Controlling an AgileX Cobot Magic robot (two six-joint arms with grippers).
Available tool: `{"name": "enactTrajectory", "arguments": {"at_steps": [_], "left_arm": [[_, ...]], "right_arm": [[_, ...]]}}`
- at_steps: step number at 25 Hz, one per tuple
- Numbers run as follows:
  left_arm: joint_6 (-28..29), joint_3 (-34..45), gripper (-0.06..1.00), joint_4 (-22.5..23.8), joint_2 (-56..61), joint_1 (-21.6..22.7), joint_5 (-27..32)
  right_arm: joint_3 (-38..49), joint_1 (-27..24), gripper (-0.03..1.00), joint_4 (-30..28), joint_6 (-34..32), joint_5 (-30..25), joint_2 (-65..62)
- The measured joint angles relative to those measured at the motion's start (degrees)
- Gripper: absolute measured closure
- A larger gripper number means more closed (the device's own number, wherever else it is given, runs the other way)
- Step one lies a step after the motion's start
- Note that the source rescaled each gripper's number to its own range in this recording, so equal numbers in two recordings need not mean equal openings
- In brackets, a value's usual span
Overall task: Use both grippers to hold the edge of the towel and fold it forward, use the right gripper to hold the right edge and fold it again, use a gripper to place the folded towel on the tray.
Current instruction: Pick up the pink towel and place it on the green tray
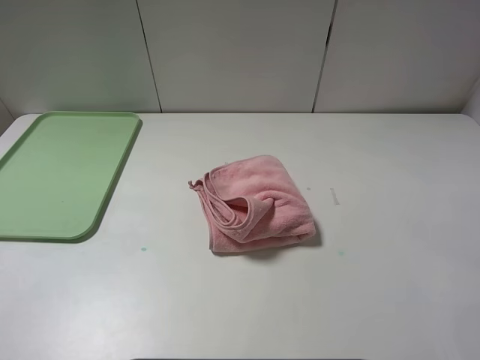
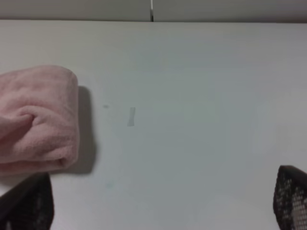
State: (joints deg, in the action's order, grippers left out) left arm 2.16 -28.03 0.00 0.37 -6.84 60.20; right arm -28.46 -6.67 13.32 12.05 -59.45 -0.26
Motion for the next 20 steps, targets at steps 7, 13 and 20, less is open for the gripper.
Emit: {"name": "enactTrajectory", "arguments": {"at_steps": [7, 13, 20], "left_arm": [[0.0, 0.0, 0.03, 0.0, 0.0, 0.0, 0.0], [0.0, 0.0, 0.03, 0.0, 0.0, 0.0, 0.0], [0.0, 0.0, 0.03, 0.0, 0.0, -1.72, 0.0]], "right_arm": [[0.0, 0.0, -0.03, -0.3, -3.13, 0.0, -0.07], [0.0, 0.0, -0.03, 0.32, -3.31, 0.06, -0.12], [0.0, 0.0, -0.03, 0.47, -3.31, 0.06, -0.13]]}}
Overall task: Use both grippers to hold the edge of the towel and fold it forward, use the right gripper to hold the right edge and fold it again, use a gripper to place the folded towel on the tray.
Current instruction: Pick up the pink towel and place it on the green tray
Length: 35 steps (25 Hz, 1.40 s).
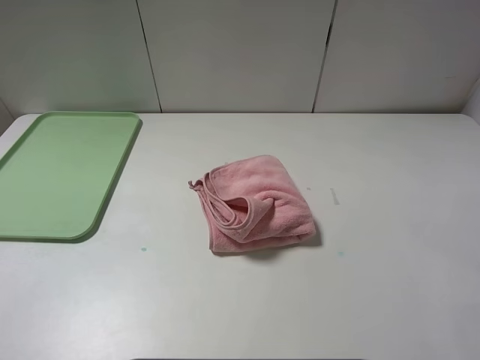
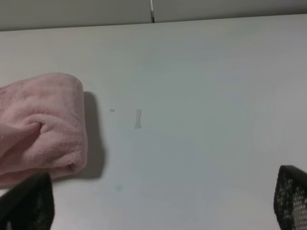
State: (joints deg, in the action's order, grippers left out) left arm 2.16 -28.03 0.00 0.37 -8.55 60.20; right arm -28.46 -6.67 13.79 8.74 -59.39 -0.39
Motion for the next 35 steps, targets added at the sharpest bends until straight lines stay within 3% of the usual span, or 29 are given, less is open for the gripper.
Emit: {"name": "enactTrajectory", "arguments": {"at_steps": [17, 26, 35], "left_arm": [[0.0, 0.0, 0.03, 1.54, -0.23, 0.0, 0.12], [0.0, -0.51, 0.03, -1.38, -12.92, 0.0, -0.61], [0.0, -1.06, 0.03, -10.25, -31.2, 0.0, -14.57]], "right_arm": [[0.0, 0.0, -0.03, 0.07, 0.0, 0.17, 0.0], [0.0, 0.0, -0.03, 0.07, -0.01, 0.17, 0.0], [0.0, 0.0, -0.03, 0.11, -0.01, 0.17, 0.0]]}}
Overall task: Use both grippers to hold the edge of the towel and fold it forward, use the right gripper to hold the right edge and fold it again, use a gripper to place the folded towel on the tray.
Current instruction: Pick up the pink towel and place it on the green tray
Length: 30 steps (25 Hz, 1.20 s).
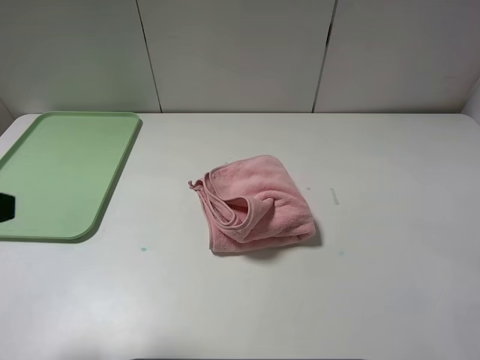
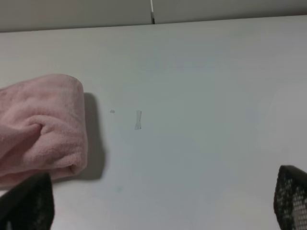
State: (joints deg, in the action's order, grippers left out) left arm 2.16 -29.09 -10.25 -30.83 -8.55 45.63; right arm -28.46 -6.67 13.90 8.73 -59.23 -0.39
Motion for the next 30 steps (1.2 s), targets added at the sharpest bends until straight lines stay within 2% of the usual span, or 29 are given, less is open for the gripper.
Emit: {"name": "enactTrajectory", "arguments": {"at_steps": [9, 15, 23, 30], "left_arm": [[0.0, -0.01, 0.04, -9.66, -20.01, 0.0, -16.01], [-1.17, -1.77, 0.06, -13.51, -33.33, -0.41, -19.79], [-3.34, -7.78, 0.06, -17.22, -48.54, -7.8, -24.75], [-5.51, -12.96, 0.04, -17.87, -58.82, -13.72, -29.62]], "right_arm": [[0.0, 0.0, -0.03, 0.0, 0.0, 0.0, 0.0], [0.0, 0.0, -0.03, 0.0, 0.0, 0.0, 0.0], [0.0, 0.0, -0.03, 0.0, 0.0, 0.0, 0.0], [0.0, 0.0, -0.03, 0.0, 0.0, 0.04, 0.0]]}}
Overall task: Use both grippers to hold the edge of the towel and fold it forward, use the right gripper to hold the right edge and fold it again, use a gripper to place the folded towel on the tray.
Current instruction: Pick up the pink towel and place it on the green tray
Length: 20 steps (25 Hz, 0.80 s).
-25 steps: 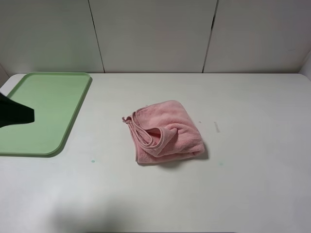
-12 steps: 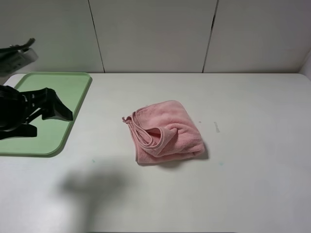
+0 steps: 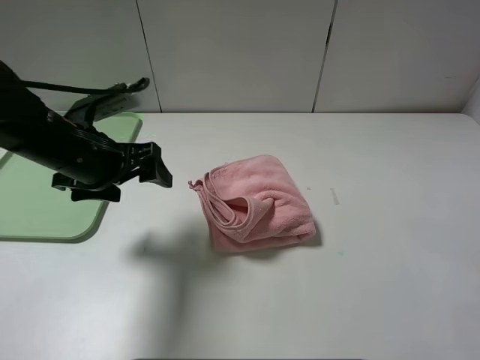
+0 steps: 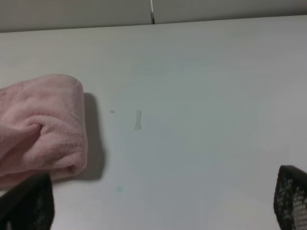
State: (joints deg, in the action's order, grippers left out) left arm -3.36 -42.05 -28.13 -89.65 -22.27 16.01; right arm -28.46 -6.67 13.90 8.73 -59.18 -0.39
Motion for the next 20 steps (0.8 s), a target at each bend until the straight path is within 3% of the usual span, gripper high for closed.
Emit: {"name": "enactTrajectory", "arguments": {"at_steps": [6, 20], "left_arm": [[-0.37, -4.99, -0.05, -0.82, -6.65, -3.77, -0.33], [-0.58, -15.3, -0.05, -2.97, -17.18, -8.75, -4.45]], "right_arm": [[0.0, 0.0, -0.03, 0.0, 0.0, 0.0, 0.0], [0.0, 0.0, -0.03, 0.0, 0.0, 0.0, 0.0]]}}
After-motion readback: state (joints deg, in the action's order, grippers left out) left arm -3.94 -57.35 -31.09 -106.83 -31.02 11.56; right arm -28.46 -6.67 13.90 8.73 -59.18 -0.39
